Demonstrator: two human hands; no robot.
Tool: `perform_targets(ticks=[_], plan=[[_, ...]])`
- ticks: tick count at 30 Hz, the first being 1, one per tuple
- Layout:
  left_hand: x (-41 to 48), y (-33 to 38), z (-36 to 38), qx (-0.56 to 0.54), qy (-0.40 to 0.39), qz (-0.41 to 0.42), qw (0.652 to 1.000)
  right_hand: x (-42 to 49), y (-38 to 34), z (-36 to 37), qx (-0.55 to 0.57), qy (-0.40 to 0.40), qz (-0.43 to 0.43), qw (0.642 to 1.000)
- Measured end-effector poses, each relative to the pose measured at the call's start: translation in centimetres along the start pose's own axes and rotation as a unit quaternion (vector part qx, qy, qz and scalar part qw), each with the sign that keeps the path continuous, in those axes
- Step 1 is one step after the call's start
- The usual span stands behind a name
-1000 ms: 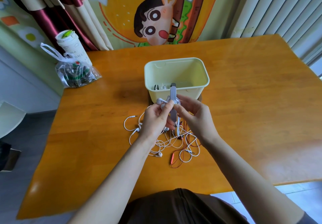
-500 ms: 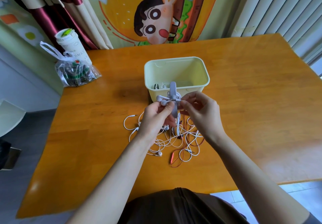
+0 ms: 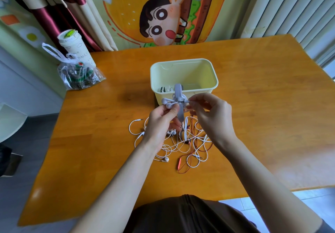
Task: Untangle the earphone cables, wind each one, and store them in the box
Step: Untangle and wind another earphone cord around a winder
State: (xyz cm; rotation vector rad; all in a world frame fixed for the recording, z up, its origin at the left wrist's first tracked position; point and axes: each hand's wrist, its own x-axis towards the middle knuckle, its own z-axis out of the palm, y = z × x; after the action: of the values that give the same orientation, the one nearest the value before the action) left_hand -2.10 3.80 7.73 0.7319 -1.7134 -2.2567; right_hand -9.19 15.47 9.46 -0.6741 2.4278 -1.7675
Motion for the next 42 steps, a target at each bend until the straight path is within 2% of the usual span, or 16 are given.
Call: perform_targets(ticks=[5, 14, 17, 29, 35, 37, 42], plan=[[-0.1, 0.2, -0.1, -0.008, -0.008, -0.003, 1.0, -0.1, 0.1, -0.3, 0.02, 0.01, 0.028, 0.999], [-0.2, 0.3, -0.1, 0.004, -0.012, -0.006, 1.0, -0.1, 0.1, -0.4, -0.019, 0.0, -0.012, 1.0], [-0.2, 0.4, -0.2, 0.032, -0.019, 0.009, 0.999, 0.1, 0.0, -0.5, -0.033, -0.009, -0.03, 0.999], [0.7, 1.1, -1.4, 0.118, -0.038, 0.029, 0.992, 0.1, -0.1, 0.2, -0.027, -0.034, 0.01, 0.999], [0.5, 0.5, -1.4, 0.06, -0.037, -0.041, 0.997, -0.1, 1.0, 0.7, -0.078, -0.002, -0.112, 0.991], [0.6, 0.3, -1.3, 0.065, -0.028, -0.026, 0.997, 0.0, 0.9, 0.7, -0.069, -0.01, -0.086, 0.994], [1.0, 0.3, -1.6, 0.138, -0.014, 0.035, 0.99, 0.3, 0.5, 0.7, 0.003, -0.054, 0.074, 0.996]])
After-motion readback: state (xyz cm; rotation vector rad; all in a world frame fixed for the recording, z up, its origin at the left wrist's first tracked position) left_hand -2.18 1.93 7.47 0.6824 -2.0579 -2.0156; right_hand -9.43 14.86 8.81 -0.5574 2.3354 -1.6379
